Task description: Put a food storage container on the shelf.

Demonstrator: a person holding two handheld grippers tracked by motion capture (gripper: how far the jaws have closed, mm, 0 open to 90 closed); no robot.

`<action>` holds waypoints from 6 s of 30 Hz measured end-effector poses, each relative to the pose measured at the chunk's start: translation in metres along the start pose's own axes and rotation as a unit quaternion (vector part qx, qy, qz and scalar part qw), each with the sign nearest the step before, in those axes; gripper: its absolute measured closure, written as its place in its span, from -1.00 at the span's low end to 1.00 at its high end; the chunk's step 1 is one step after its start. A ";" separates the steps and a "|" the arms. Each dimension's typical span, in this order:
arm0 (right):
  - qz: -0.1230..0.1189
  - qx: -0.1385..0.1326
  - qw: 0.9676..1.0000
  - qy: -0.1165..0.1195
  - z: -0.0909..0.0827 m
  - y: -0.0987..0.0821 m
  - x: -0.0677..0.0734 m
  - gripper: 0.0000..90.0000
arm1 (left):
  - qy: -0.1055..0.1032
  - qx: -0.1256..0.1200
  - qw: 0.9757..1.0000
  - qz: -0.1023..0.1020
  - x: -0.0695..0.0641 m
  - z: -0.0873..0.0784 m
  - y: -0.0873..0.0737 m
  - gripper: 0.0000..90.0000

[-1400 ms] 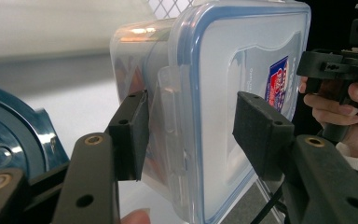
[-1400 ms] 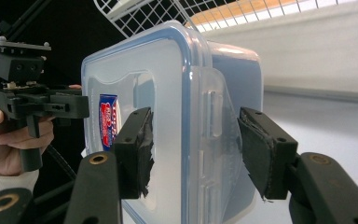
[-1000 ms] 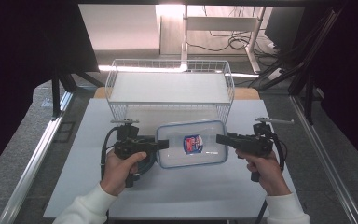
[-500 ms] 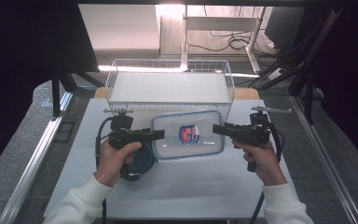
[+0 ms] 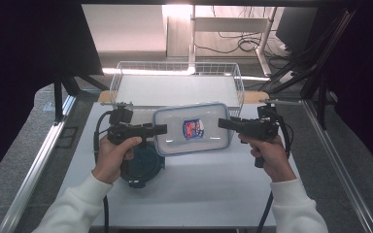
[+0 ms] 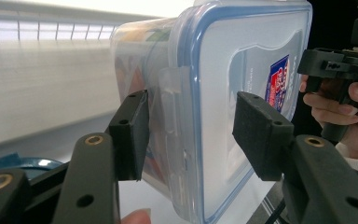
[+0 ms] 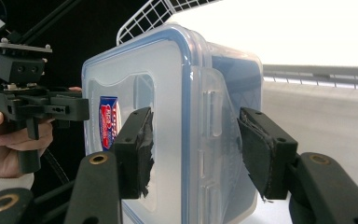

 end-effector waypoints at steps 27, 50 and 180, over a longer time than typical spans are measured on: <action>-0.010 -0.010 1.000 0.009 0.023 0.048 0.011 0.02 | 0.003 -0.014 1.000 0.013 0.013 -0.019 0.053 0.04; -0.007 -0.012 1.000 0.008 0.051 0.083 -0.001 0.01 | 0.003 -0.007 1.000 0.024 0.039 -0.015 0.099 0.05; -0.110 0.068 0.989 -0.070 0.012 -0.115 -0.020 -0.34 | 0.148 0.063 0.974 0.157 0.083 -0.043 -0.125 -0.54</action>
Point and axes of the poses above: each handheld gripper's, and its own axes: z roughly forward along the jaws, y roughly out of its top, x roughly to its left, the point moved 4 cm from there along z, roughly forward along the jaws
